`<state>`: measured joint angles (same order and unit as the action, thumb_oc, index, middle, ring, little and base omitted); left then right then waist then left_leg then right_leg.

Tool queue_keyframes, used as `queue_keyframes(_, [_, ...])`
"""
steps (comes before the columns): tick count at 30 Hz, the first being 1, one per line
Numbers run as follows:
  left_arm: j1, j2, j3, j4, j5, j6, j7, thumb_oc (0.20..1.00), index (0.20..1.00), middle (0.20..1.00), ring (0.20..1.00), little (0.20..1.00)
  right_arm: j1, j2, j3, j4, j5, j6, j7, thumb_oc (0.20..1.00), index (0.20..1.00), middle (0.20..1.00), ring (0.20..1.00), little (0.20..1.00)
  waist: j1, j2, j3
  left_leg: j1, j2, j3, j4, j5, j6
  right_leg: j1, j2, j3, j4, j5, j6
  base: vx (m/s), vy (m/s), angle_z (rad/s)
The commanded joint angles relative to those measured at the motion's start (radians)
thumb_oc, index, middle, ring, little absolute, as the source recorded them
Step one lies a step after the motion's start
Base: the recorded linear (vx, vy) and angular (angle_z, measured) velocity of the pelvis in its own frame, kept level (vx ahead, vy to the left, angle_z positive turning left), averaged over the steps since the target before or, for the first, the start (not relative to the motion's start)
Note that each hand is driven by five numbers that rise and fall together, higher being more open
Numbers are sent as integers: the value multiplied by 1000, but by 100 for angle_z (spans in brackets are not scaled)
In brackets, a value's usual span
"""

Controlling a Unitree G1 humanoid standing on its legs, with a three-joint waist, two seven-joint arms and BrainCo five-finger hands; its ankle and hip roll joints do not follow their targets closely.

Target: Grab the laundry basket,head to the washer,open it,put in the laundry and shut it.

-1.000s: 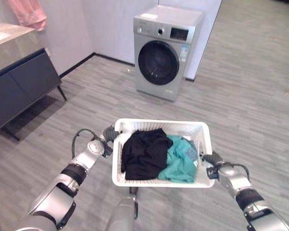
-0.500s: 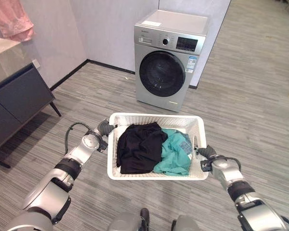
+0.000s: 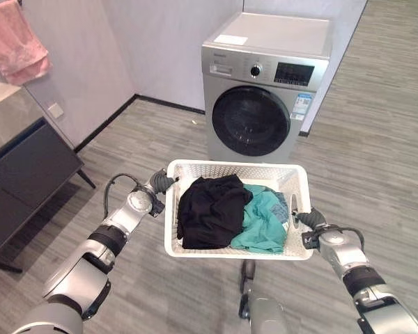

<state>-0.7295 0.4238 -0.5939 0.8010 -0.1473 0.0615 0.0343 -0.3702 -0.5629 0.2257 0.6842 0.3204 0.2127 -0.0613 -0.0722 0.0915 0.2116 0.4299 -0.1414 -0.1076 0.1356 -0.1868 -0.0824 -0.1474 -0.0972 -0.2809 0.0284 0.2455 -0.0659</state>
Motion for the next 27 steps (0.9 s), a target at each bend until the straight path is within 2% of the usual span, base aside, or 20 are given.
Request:
queue_keyframes(1, [-41,150,55,-23,-28,-45,51,200,200,200,200,200,-105,-76,-4,-89,65,-104,43,200,200,200,200,200,41,-106,-90,-368,259,138,700,251,-37,155,-19,10,-20,-159,128,482,-673,70])
queue_keyframes(2, [-35,162,63,-40,-49,-43,56,200,200,200,200,200,-119,-84,4,-97,67,-103,36,200,200,200,200,200,59,-120,-70,-443,285,173,817,272,-23,196,-3,11,-27,-191,102,547,-738,8])
queue_keyframes(3, [-38,165,67,-50,-55,-38,58,200,200,200,200,200,-125,-86,7,-103,67,-98,32,200,200,200,200,200,75,-121,-57,-485,305,192,832,263,-14,222,10,17,-31,-212,93,258,-305,-62])
queue_keyframes(5, [-45,163,67,-49,-61,-35,59,200,200,200,200,200,-127,-89,8,-114,65,-95,30,200,200,200,200,200,91,-121,-44,-539,309,201,837,250,-11,242,19,24,-33,-225,89,171,-102,-69])
queue_keyframes(8, [-73,164,64,-58,-69,-37,68,200,200,200,200,200,-114,-89,6,-157,57,-99,20,200,200,200,200,200,123,-121,-25,-648,282,219,665,254,-12,278,41,46,-10,-261,91,204,-32,-34])
queue_keyframes(9, [-74,164,63,-58,-70,-37,68,200,200,200,200,200,-113,-89,5,-157,57,-99,19,200,200,200,200,200,124,-123,-24,-646,280,220,663,254,-12,279,39,46,-9,-262,91,121,14,-21])
queue_keyframes(11, [-95,162,60,-52,-73,-41,72,200,200,200,200,200,-114,-87,0,-169,53,-106,9,200,200,200,200,200,136,-117,-21,-645,253,199,503,256,-11,300,46,53,-7,-280,102,185,57,-35])
queue_keyframes(14, [-112,156,51,-48,-76,-48,74,200,200,200,200,200,-118,-87,-3,-165,44,-118,3,200,200,200,200,200,151,-104,-30,-599,218,133,216,224,-5,321,55,77,-17,-297,117,240,114,5])
queue_keyframes(15, [-112,151,46,-47,-80,-52,76,200,200,200,200,200,-116,-92,-12,-157,40,-125,-5,200,200,200,200,200,151,-99,-39,-550,204,87,64,247,-12,337,58,89,-40,-300,128,260,137,33])
queue_keyframes(17, [-111,151,43,-46,-82,-55,75,200,200,200,200,200,-116,-92,-14,-150,40,-128,-8,200,200,200,200,200,151,-97,-40,-542,204,76,18,268,-17,342,57,89,-49,-302,132,168,95,11])
queue_keyframes(18, [-115,152,37,-44,-87,-59,75,200,200,200,200,200,-116,-97,-26,-136,43,-131,-16,200,200,200,200,200,153,-90,-44,-557,207,63,-51,307,-21,354,60,96,-64,-308,139,178,99,1])
queue_keyframes(21, [-120,160,28,-42,-97,-64,69,200,200,200,200,200,-110,-111,-46,-103,57,-140,-22,200,200,200,200,200,163,-88,-39,-602,183,57,-55,314,-22,381,58,121,-59,-330,144,226,122,-14])
queue_keyframes(24, [-123,169,23,-43,-96,-67,65,200,200,200,200,200,-112,-125,-55,-70,59,-131,-9,200,200,200,200,200,172,-70,-65,-576,166,28,-61,311,-3,387,58,154,-39,-353,154,215,196,-25])
queue_keyframes(26, [-130,183,5,-42,-96,-67,61,200,200,200,200,200,-124,-132,-50,-25,60,-125,3,200,200,200,200,200,178,-68,-78,-560,137,9,-31,282,18,374,45,173,55,-372,161,222,201,-41])
queue_keyframes(27, [-135,199,-6,-41,-88,-71,59,200,200,200,200,200,-151,-132,-36,25,59,-124,12,200,200,200,200,200,182,-63,-88,-526,131,28,-31,252,52,323,37,192,215,-385,179,250,267,-50])
